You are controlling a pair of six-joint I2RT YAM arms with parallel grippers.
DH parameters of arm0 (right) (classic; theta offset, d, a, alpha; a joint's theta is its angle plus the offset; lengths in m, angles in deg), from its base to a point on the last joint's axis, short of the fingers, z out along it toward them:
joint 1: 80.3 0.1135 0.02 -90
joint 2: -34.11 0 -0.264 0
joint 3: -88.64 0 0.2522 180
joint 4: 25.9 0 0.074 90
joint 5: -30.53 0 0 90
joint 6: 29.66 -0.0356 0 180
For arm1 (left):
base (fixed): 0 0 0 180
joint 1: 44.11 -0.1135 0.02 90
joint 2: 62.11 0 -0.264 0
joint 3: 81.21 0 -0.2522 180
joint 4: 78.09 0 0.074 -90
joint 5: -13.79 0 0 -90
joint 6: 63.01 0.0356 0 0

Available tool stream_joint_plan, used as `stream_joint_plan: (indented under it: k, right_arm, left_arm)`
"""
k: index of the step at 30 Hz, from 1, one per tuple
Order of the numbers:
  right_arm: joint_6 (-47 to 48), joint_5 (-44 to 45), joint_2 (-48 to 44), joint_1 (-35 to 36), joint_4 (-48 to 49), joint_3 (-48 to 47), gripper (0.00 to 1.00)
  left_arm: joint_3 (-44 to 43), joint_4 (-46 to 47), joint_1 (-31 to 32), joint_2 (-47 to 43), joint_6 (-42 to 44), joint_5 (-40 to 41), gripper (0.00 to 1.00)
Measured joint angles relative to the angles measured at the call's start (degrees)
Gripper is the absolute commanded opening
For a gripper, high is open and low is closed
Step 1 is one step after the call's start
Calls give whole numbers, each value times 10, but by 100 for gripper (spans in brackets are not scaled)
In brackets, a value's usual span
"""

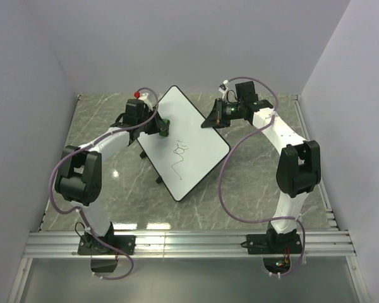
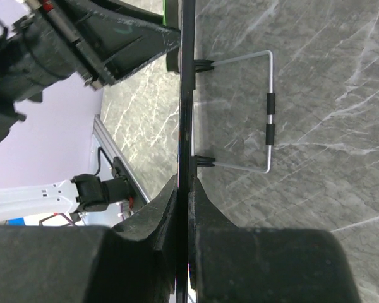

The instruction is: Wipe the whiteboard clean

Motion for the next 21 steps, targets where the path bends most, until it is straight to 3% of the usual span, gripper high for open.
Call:
stream_joint_plan:
  k: [5,16,21]
  right_arm:
    - [-3,1,0,0,1,0,0]
    - [-24,11,0,2,0,0,0]
    - [-28,14,0,3,0,0,0]
  left_arm:
    - [5,6,-38,18,-3,-26,0]
    - [-125,-49,-85,122,-9,-48,0]
    - [-131,-38,-101,138,-17,-51,0]
